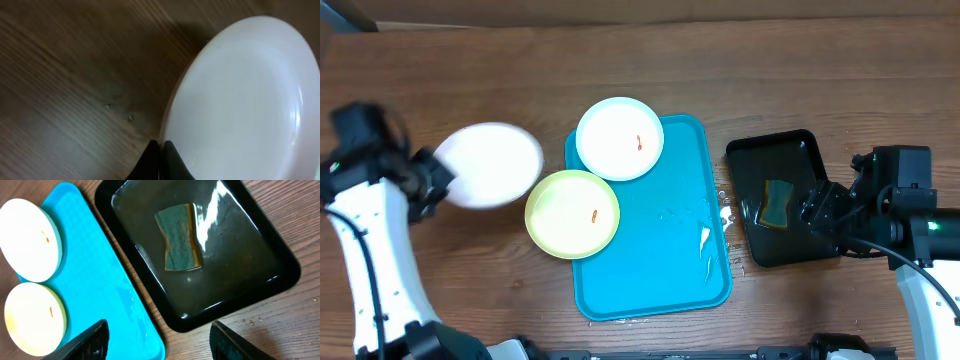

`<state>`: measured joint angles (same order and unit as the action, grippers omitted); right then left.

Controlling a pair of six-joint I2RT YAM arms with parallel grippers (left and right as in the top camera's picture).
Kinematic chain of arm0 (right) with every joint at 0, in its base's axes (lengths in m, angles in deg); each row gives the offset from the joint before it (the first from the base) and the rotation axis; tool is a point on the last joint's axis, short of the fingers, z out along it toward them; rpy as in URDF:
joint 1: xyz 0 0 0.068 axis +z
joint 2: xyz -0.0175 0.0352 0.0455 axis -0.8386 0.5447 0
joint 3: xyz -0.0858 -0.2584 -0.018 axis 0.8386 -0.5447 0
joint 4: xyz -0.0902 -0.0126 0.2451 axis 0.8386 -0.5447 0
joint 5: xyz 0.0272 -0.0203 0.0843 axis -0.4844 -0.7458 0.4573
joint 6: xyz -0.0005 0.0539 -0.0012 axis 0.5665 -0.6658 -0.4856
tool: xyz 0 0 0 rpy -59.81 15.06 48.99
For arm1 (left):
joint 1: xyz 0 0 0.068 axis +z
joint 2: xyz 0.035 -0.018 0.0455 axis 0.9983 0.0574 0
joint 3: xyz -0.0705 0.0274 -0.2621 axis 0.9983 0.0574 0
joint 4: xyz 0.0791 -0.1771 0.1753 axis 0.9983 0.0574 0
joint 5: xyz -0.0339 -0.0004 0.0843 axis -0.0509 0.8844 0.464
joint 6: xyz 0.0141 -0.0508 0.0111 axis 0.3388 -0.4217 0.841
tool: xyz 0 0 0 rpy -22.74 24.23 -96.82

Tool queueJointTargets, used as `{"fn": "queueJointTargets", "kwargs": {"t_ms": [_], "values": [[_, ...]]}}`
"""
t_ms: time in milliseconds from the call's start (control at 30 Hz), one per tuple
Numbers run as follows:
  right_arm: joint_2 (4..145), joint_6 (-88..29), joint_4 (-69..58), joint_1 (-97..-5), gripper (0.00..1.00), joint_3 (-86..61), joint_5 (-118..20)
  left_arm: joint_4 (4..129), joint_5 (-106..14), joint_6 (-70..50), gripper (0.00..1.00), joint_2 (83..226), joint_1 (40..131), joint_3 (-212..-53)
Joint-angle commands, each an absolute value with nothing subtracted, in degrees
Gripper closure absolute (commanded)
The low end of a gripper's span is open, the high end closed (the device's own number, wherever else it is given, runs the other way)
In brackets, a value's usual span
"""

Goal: Clean dirty plates on tray and stack at the side
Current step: 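Carry the white plate left and set it on the table, then grip the rim of the yellow plate with the left gripper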

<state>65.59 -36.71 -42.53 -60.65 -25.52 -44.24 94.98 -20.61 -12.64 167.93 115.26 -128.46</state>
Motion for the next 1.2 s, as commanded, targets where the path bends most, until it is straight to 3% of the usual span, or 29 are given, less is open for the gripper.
{"fn": "queueJointTargets", "kwargs": {"t_ms": [0, 267, 333, 367, 467, 600, 700, 867, 1000, 1100, 1167], "values": [[65.1, -36.6, -42.1, -60.8, 0.34, -24.6, -44.4, 89.0, -22.1, -12.9, 0.96, 167.9, 122.2, -119.7], [65.1, -36.6, -42.1, -60.8, 0.34, -24.6, -44.4, 79.6, -20.7, -17.3, 0.93, 168.1, 133.7, -110.2], [65.1, -36.6, -42.0, -60.8, 0.34, -24.6, -44.4, 79.5, -23.1, -16.2, 0.77, 168.1, 133.5, -110.6], [65.1, -36.6, -41.9, -60.8, 0.34, -24.6, -44.4, 79.4, -24.9, -15.2, 0.53, 168.1, 133.1, -110.7], [65.1, -36.6, -41.9, -60.8, 0.34, -24.6, -44.4, 79.5, -30.4, -12.2, 0.36, 168.1, 131.6, -111.4], [65.1, -36.5, -41.8, -60.8, 0.34, -24.6, -44.4, 80.6, -38.0, -6.0, 0.35, 168.1, 126.8, -112.7], [65.1, -36.6, -41.2, -60.8, 0.34, -24.6, -44.4, 82.1, -38.6, 2.2, 0.35, 168.1, 116.8, -112.7], [65.1, -36.6, -41.1, -60.8, 0.34, -24.6, -44.4, 83.7, -22.6, 4.8, 0.28, 168.2, 101.1, -112.7], [65.1, -36.6, -41.1, -60.8, 0.33, -24.6, -44.4, 82.9, -13.2, 4.4, 0.22, 168.2, 94.1, -112.7], [65.1, -36.6, -41.1, -60.8, 0.33, -24.6, -44.4, 81.9, -12.2, 4.4, 0.33, 168.4, 91.6, -112.2], [65.1, -36.6, -41.1, -60.8, 0.33, -24.6, -44.4, 81.0, -12.3, 4.4, 0.34, 169.5, 91.6, -111.5]]}}
